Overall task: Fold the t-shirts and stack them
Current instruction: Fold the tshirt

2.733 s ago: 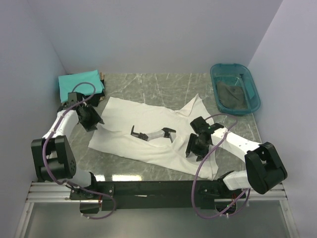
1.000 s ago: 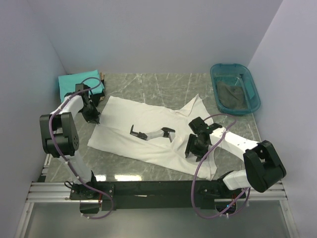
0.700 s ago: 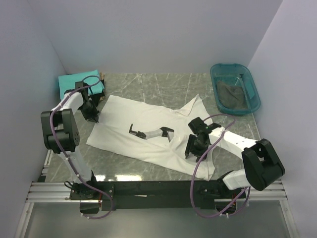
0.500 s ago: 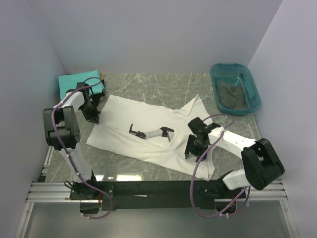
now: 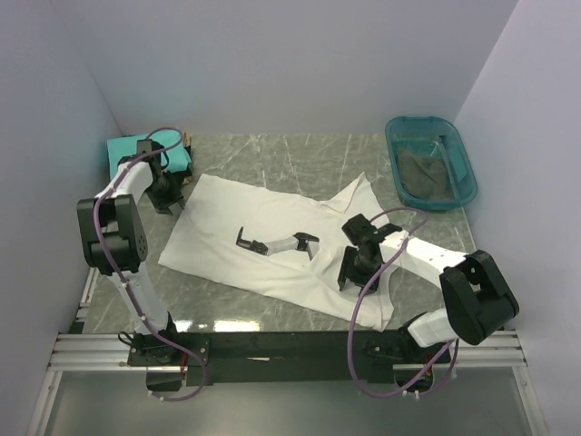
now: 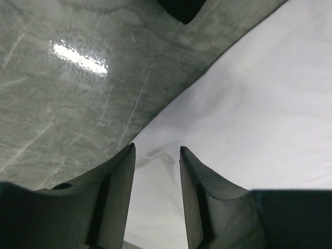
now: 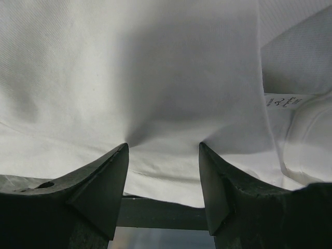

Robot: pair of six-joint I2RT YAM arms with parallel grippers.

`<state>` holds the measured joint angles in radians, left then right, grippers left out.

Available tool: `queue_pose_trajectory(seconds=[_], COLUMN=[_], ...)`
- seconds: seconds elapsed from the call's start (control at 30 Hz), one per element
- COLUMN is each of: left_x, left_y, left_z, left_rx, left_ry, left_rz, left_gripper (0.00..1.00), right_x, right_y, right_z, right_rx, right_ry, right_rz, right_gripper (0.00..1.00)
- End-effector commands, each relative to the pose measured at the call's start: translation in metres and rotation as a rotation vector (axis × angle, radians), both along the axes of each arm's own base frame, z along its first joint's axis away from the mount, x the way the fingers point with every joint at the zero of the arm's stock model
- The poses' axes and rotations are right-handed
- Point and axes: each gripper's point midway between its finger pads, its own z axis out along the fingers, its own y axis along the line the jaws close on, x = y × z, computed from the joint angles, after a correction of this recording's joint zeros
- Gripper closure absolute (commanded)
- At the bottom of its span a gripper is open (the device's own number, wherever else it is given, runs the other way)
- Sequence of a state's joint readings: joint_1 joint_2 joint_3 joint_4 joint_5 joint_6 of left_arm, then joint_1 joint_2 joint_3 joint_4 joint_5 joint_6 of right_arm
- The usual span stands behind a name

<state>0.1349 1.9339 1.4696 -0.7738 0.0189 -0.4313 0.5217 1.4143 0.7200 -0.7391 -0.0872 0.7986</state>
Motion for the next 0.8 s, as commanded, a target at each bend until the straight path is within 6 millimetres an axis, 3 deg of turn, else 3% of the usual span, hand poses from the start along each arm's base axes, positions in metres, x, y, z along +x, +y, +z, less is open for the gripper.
queue_pose_trajectory(seconds=[0.0,0.13,0.4,0.53,0.77], left_x=[0.012,0.001,-0.025,-0.040,-0.062], left_y=[-0.008,-0.051,-0.079,-0.078,-0.067], left_z=[0.037,0.032,-0.004,-0.029,-0.050], left_rx=[0.033,-0.068,-0.210,-0.210,-0.153], left_ry=[-0.135,-0.175,-0.109,-0.033,0.054], left_rz=[-0.027,-0.108,-0.143,-0.147,-0.126], left_gripper=[0.54,0.53,0.53,0.54,0.54], right_x=[0.013,0.013,0.005,0.007,0.009], right_y=[-0.001,-0.005,-0.012,-0.018,-0.023], right_z=[0.005,0.002,-0.009,-0.011,-0.012], right_rx=[-0.042,-0.067,-0.093,-0.131,-0.158], right_ry=[-0.043,-0.034,-0.010,-0.018,-0.020], right_rz=[0.004,0.008,0.003,0.004,0.004], right_gripper=[0.36,0.36,0.36,0.36,0.36])
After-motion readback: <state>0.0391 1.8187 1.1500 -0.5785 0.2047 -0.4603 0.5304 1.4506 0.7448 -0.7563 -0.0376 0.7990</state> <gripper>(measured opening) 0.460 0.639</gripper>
